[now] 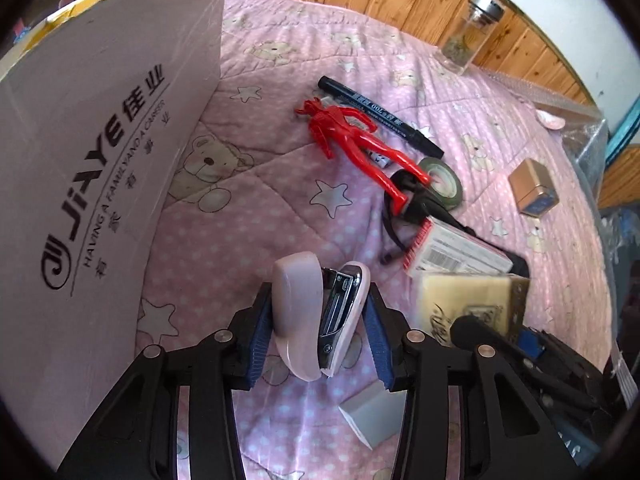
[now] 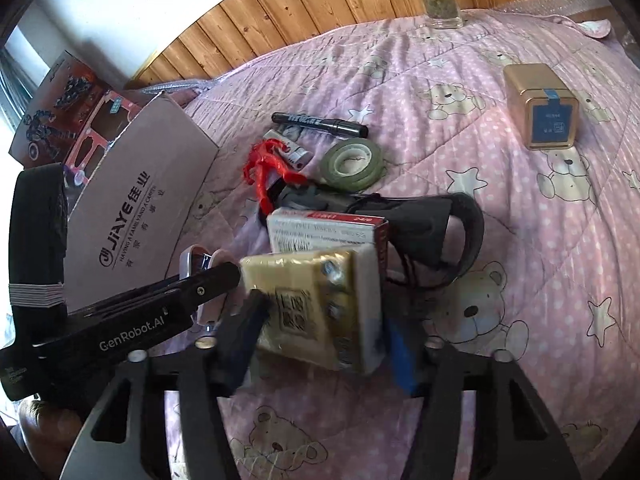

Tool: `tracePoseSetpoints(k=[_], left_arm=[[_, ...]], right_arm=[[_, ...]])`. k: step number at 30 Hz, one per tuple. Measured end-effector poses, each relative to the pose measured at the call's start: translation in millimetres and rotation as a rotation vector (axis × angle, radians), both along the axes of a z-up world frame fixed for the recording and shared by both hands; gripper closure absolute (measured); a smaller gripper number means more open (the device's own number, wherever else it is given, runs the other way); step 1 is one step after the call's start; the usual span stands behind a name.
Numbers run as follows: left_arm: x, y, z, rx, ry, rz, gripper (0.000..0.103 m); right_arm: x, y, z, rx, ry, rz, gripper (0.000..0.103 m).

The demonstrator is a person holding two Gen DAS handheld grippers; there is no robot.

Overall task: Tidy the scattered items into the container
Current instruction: 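Close left tool on the pink stapler while right tool grasps the beige box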

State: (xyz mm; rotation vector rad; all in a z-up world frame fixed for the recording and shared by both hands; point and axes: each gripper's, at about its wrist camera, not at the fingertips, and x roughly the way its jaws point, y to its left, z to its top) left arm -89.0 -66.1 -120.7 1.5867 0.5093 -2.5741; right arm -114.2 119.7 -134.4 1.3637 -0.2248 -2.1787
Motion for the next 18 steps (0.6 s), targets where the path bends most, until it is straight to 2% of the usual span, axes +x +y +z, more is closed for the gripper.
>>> tracePoseSetpoints(k=[1,4,9,18], left_arm=[[2.4,-1.6,2.1,0.006,0.004,-0.001,0.058],[5.9,-2.7,6.6,0.023,0.009,0.001,0.058],[8.0,3.1,17.7,0.031,0.024,-0.008,0.058],[13.3,14.8,45.4,0.028,0.068,-0.033,0.058]], right_arm=[[0.7,0.3,2.8,-0.004,0.003,0.002,0.066],[3.3,-0.6,9.7,-0.034,0.006,0.011,0.075],[9.6,-2.0,15.7,-0.045,0.01,0.018,0.078],[18.4,16.8,37.1,-0.09,0.037,-0.034,0.08]])
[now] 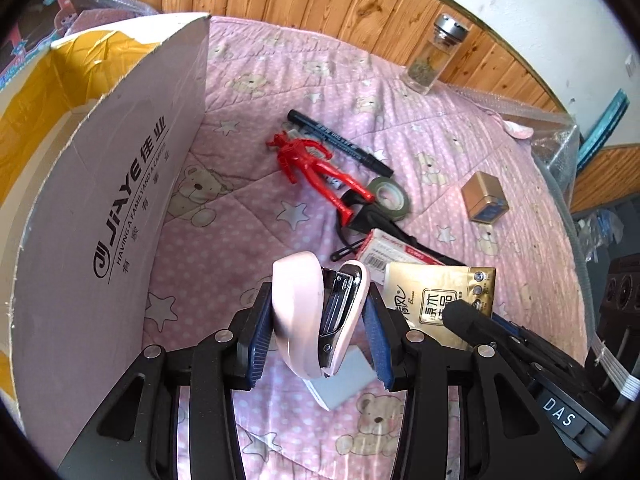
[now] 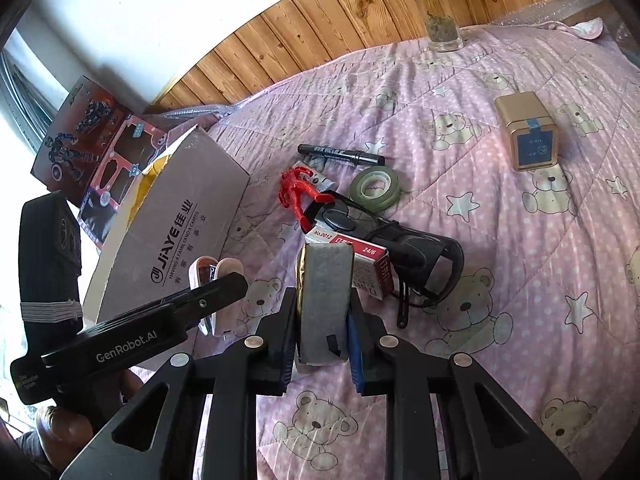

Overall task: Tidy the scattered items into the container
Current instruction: 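Close left tool on the pink stapler while right tool grasps the beige box, then carry the stapler and beige box with both tools over the cardboard box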

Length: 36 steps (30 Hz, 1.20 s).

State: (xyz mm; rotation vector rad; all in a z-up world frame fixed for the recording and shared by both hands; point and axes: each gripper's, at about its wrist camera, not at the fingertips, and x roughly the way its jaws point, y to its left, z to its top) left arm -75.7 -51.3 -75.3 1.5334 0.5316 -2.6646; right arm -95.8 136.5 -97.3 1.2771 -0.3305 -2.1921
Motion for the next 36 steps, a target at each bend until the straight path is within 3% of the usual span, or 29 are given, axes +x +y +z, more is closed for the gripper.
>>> tracePoseSetpoints(k=[23,36], left_arm=[[39.0,-1.1,65.0,0.062,0.118,-0.027,0.058],[64.1,-29.0,91.4,0.125,0.187,-0.005,0.058]], right_arm=[[38.0,19.4,56.3,-0.016,0.08,-0.057,0.08],[62.4,-8.7,99.1,-0.013,0.134,-0.029,0.08]])
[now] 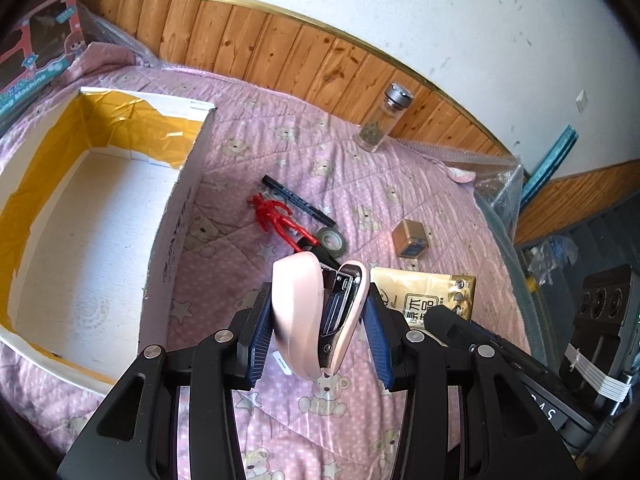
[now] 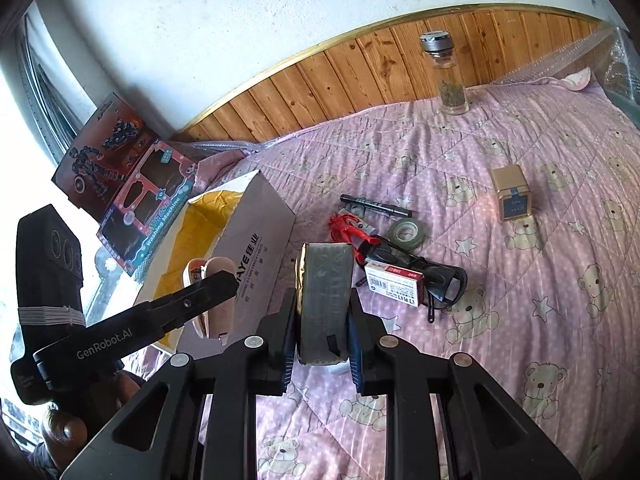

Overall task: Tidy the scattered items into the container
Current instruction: 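Carry the stapler and beige box with both tools over the cardboard box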

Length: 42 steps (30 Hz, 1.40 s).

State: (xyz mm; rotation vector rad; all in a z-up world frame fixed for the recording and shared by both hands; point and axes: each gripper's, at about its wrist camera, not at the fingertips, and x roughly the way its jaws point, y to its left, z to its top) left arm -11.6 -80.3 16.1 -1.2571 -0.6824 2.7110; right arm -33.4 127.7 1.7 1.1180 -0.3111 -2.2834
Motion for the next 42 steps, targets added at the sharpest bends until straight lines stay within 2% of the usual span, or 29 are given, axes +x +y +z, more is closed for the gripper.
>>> tracePoseSetpoints(k=[26,42], left_arm=[[28.3,-96.1,11.5,0.132,0.065,0.111,0.058],[42.1,-168.5,-1.8,0.179,0.063,0.229,0.058]], right_arm=[[21.8,-98.0,47.2,0.062,0.084,0.111,0.08],[28.3,-168.3,48.0,0.099,0.107,0.22,0.08]])
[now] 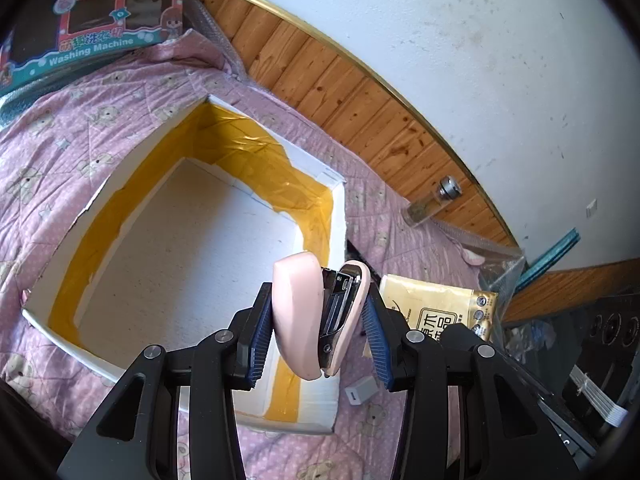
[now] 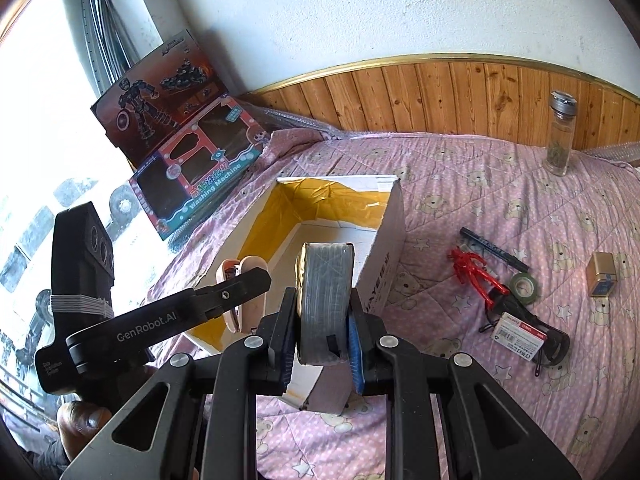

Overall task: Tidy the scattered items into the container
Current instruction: 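Carry the stapler and beige box with both tools over the cardboard box, then open both tools to drop the stapler and beige box inside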

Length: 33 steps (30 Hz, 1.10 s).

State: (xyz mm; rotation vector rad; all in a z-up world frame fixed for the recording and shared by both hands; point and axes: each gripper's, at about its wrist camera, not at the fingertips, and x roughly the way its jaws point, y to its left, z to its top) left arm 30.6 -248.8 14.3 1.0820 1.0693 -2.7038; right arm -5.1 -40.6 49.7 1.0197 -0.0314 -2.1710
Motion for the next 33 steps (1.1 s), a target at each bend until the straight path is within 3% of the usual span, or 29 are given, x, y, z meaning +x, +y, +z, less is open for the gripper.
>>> tracePoseSetpoints(k=[8,18,27,33], left_arm=[[3.3,-27.0,-12.7,0.01,-0.028,0.05,0.058],[1.9,-51.9,-27.0,-0.041,-0.097,0.1,0.058],[-8.7,-43.6,-40.8,-0.192,-0.191,0.091,0.057],[-14.2,-49.4,-56.0,-0.202,-0.258,0.094,0.053]], right_arm=[[3.1,-29.2,-8.3,0.029,-0.002,0.049,0.08],[6.6,-61.4,-26.8,0.079,-0.011,0.107,0.079],[2.8,-80.7,-52.4,0.127,-0.043,0.136,0.079],[-7.2,-79.3,-65.2,0.116,-0.092,0.115,0.075]])
